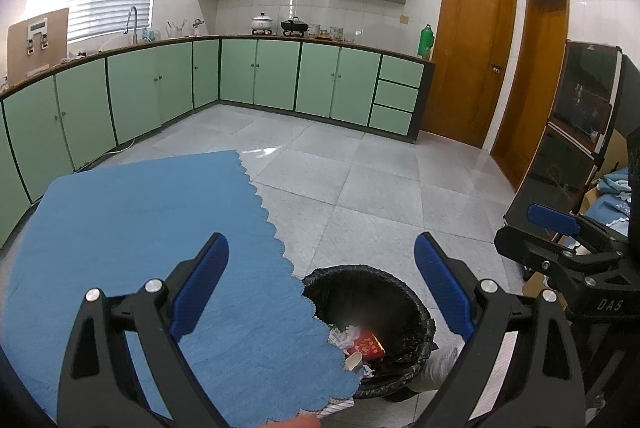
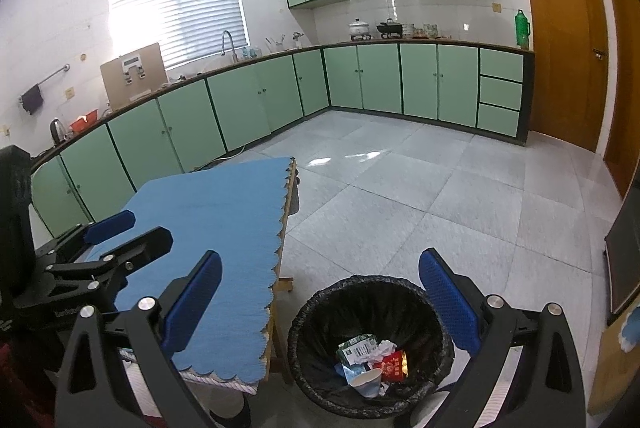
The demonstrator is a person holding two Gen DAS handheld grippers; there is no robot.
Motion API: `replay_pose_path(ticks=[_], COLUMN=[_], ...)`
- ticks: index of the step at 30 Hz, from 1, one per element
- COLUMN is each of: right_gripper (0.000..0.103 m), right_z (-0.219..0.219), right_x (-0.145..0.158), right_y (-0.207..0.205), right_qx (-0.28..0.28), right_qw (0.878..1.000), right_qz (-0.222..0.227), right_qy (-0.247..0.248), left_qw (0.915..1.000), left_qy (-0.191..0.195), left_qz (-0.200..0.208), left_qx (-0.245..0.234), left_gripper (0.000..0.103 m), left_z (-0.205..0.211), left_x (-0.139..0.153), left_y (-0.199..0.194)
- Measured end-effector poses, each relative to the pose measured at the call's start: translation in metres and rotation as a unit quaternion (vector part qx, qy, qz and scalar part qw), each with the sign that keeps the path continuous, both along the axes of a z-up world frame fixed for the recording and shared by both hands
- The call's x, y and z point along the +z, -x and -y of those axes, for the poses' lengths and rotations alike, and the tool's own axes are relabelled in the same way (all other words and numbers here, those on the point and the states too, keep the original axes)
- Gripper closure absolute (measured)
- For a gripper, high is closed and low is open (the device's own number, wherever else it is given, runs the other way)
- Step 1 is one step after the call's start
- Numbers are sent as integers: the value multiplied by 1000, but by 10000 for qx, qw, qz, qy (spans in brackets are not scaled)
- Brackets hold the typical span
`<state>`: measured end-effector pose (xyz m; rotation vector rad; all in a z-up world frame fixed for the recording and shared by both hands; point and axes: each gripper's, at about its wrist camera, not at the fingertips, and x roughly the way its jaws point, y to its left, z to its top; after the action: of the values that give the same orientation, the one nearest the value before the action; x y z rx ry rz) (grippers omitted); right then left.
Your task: Collect trash
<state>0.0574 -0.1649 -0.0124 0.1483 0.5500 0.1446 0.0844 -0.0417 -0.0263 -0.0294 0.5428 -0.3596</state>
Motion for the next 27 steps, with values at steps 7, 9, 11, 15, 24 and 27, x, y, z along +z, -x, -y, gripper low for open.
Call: replay_pose_path(ticks=[7,9,11,15,24,27], right_gripper=[6,6,6,6,6,6], right_z=[-1,-2,-3,-3,-5,-5], right_x=[0,0,0,0,0,0], right_y=[1,1,1,1,0,1], right_qx=[21,25,28,26,40,35], right_qw=[10000,10000,10000,10000,10000,10000], right_qz=[30,29,28,26,27,33], right_qy=[1,3,-1,-5,-23,-30], left_qw=[10000,10000,10000,10000,10000,10000], left_qy=[-11,-13,-9,-14,-7,-6], left_qz=[36,45,52,62,59,60], left_qx=[16,15,19,28,32,31], left_gripper=[12,12,12,12,12,12], left_z=[-3,-3,-4,-4,-4,-4], left_x=[3,3,4,5,6,6], left_y=[5,5,5,5,5,4])
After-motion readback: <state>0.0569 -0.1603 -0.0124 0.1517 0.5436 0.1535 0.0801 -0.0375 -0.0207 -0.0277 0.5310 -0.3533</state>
